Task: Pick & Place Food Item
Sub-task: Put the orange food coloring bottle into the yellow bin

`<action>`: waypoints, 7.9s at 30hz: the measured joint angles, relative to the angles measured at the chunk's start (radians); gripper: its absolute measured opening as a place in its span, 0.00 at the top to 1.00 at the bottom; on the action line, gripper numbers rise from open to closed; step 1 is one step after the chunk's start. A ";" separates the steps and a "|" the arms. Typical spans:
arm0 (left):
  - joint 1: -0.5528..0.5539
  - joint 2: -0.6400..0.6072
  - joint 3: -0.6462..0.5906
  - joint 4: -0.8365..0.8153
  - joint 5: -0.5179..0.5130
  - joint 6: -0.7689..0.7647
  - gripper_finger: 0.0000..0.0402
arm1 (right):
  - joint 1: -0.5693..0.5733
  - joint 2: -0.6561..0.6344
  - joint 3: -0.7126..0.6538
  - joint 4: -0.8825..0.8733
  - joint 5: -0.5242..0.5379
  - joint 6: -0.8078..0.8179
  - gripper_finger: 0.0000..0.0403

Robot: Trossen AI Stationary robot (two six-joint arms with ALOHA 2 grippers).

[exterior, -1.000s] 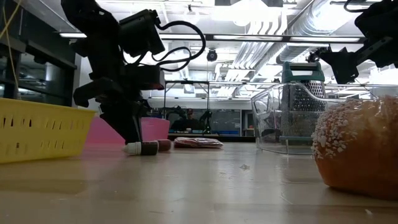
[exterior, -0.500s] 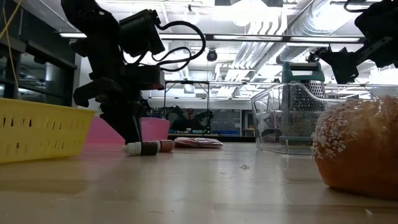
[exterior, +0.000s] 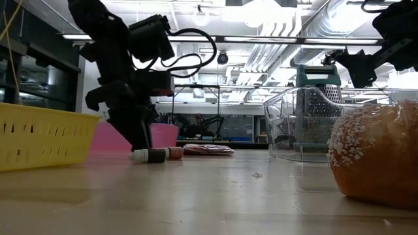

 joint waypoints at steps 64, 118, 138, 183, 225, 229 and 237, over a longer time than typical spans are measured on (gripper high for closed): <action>-0.092 0.147 0.407 -0.464 -0.195 -0.576 0.64 | 0.000 0.000 0.000 0.004 0.000 0.000 0.14; -0.094 0.257 0.407 -0.398 -0.161 -0.572 0.68 | 0.000 0.000 0.000 0.000 0.000 0.000 0.14; -0.093 0.257 0.406 -0.403 -0.161 -0.572 0.83 | 0.000 0.000 0.000 0.000 0.000 0.000 0.14; -0.506 -0.086 0.405 -0.851 -0.335 -0.991 0.83 | 0.000 0.001 0.000 0.003 0.000 0.000 0.14; -0.630 0.162 0.405 -0.824 -0.293 -1.309 0.83 | 0.000 0.001 0.000 0.004 0.000 0.000 0.14; -0.630 0.162 0.405 -0.822 -0.293 -1.310 0.82 | 0.000 0.001 0.000 0.004 0.000 0.000 0.14; -0.630 0.162 0.405 -0.822 -0.293 -1.309 0.79 | 0.000 0.001 0.000 0.003 0.000 0.000 0.14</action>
